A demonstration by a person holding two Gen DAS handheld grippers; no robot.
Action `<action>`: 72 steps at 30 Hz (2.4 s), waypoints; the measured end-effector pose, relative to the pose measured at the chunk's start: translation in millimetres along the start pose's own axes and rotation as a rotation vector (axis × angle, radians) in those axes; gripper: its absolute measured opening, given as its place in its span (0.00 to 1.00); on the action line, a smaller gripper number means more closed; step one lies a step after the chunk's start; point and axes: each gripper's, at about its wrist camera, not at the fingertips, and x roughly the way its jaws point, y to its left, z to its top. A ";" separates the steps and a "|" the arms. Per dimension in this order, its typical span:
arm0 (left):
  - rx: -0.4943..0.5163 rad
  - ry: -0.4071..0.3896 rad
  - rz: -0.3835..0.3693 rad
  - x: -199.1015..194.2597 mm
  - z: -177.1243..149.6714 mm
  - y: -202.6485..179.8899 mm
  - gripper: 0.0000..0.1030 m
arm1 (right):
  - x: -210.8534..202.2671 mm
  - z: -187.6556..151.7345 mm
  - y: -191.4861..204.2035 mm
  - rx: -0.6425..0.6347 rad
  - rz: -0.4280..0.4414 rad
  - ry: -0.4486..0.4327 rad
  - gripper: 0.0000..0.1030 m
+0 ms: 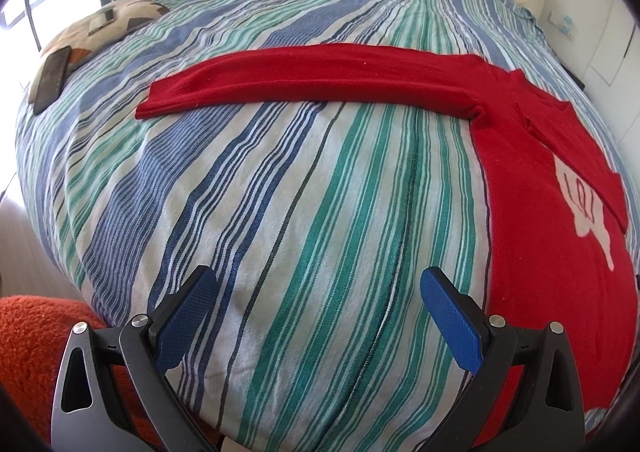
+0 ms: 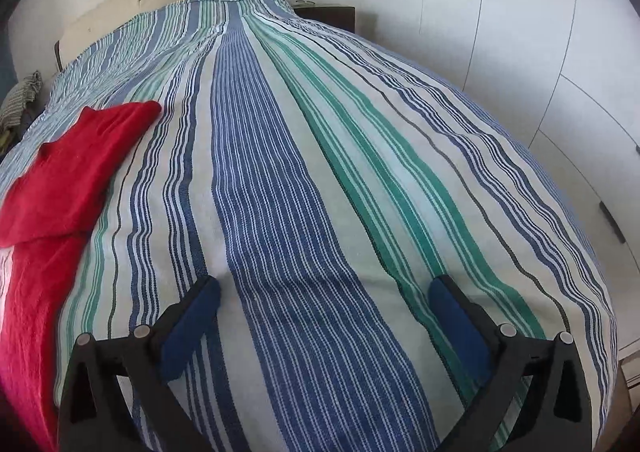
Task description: Fold small clothes
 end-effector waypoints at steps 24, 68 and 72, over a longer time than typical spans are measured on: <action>-0.003 -0.017 0.007 -2.7 2.2 -1.2 0.99 | -3.6 -3.0 0.6 0.003 0.002 0.000 1.00; -0.042 -0.029 -0.023 -9.4 7.2 6.7 0.99 | -4.0 -3.2 0.4 0.002 0.002 0.000 1.00; -0.051 -0.030 -0.026 -9.8 8.1 8.1 0.99 | -4.2 -3.3 0.4 0.002 0.002 0.000 1.00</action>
